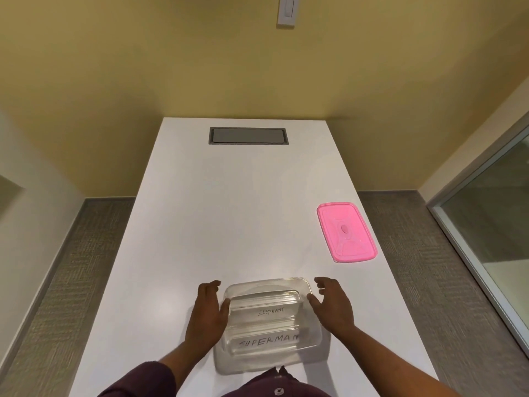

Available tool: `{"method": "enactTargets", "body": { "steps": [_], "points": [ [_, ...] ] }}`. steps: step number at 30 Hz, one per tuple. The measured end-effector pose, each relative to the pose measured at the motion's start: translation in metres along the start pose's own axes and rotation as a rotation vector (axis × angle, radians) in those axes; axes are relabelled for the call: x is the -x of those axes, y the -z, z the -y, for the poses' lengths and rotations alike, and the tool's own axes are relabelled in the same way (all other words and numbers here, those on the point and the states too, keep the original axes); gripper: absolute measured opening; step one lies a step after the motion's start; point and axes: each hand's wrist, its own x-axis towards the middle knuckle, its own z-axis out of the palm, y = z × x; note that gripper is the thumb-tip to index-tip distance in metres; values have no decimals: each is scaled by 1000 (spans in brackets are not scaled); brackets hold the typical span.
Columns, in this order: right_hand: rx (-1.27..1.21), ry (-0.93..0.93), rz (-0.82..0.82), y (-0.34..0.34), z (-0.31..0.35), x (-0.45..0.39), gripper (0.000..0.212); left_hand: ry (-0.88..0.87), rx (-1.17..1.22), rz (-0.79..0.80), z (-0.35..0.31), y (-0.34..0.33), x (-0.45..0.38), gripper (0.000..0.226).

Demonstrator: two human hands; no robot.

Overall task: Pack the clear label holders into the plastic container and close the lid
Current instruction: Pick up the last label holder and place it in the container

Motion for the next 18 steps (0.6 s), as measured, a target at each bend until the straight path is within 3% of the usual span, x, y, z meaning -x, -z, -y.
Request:
{"method": "enactTargets", "body": {
  "steps": [7,13,18],
  "points": [
    [13,-93,68,-5,3,5,15,159,13,30,2,-6,5,25],
    [57,-100,47,1,15,-1,31,182,0,-5,-13,-1,-14,28],
    [0,-129,46,6,29,-19,27,193,16,18,-19,4,-36,16]
  ]
}}
